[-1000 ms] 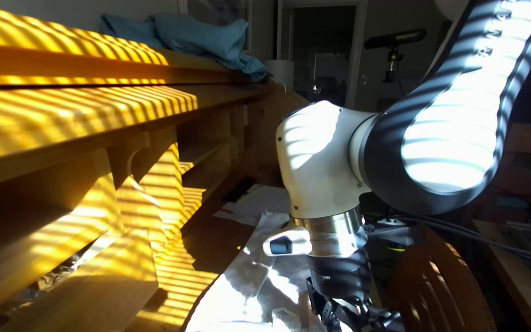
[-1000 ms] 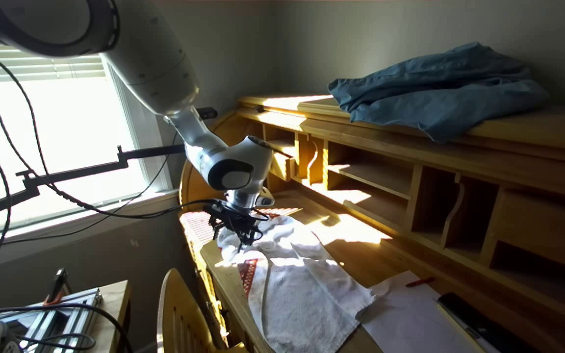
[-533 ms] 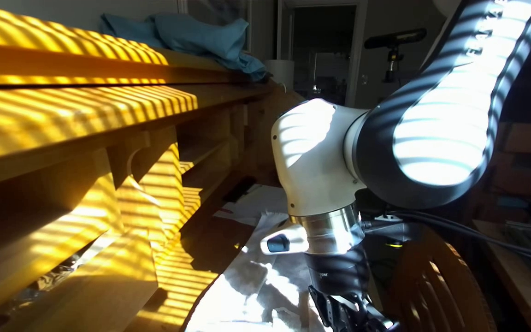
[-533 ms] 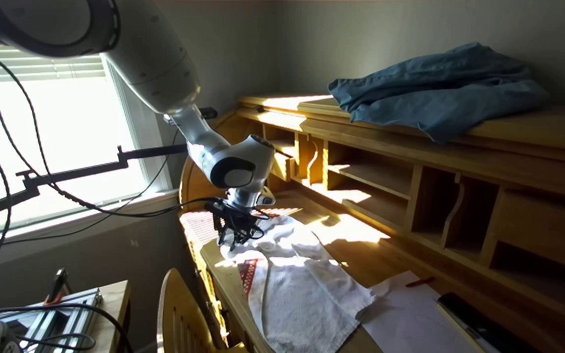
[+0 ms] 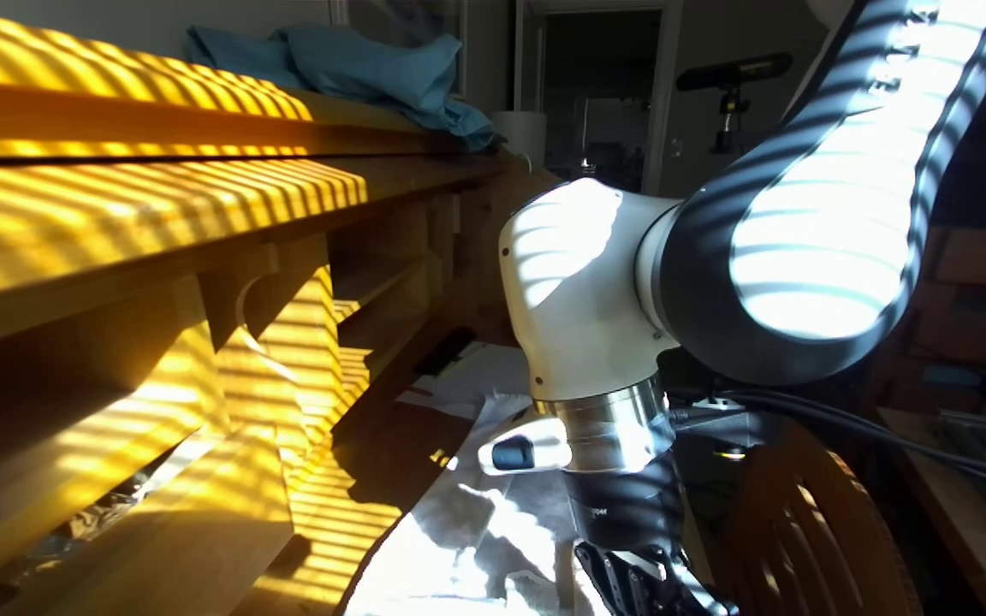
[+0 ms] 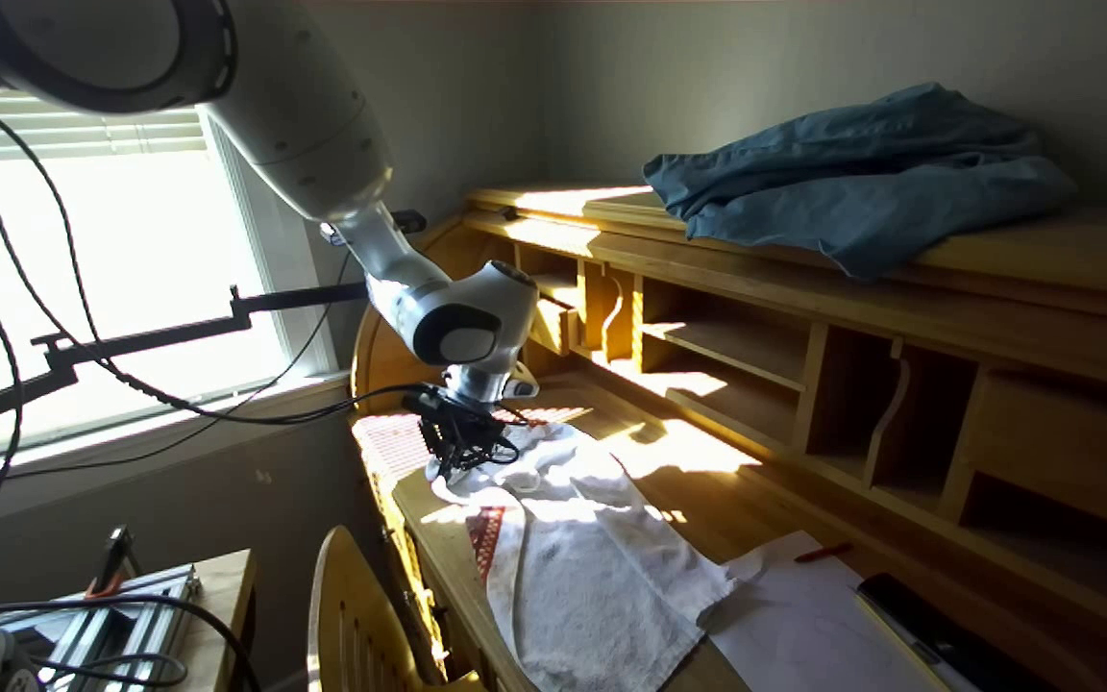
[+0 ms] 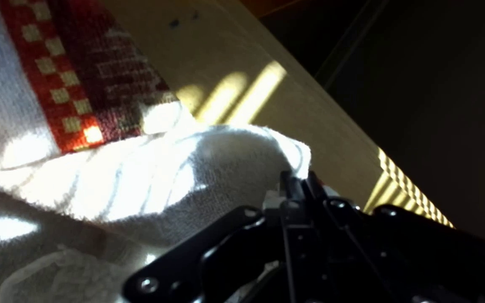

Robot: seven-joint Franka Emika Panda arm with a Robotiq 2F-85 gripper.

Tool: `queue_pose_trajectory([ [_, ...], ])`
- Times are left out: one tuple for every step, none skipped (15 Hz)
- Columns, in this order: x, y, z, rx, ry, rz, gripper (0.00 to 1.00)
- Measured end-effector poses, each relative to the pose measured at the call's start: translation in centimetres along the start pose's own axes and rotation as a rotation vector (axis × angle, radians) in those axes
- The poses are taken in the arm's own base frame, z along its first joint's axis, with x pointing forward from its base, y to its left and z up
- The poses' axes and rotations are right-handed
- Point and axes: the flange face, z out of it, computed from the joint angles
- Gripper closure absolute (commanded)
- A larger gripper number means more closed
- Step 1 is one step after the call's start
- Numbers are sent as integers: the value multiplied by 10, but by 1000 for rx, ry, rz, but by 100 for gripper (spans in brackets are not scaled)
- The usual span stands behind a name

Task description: Unfold the white and red towel and lay it out.

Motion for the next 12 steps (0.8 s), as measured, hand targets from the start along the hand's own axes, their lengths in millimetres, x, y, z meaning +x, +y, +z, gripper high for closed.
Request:
queue_pose_trajectory([
  [2, -2, 0, -6, 1, -16, 99],
  [4, -5, 1, -18, 3, -36, 99],
  [8, -8, 1, -36, 12, -56, 99],
  [12, -11, 0, -56, 27, -75, 99],
  [16, -14, -1, -79, 47, -95, 99],
  [20, -18, -3, -101, 69, -114, 99],
  [24, -22, -5, -116, 88, -131, 99],
  [26, -27, -5, -119, 97, -149, 99],
  [28, -32, -5, -116, 99, -167, 99],
  [30, -38, -6, -108, 100, -181, 99],
  [31, -43, -6, -97, 96, -191, 99],
  [31, -47, -6, -83, 87, -196, 99],
])
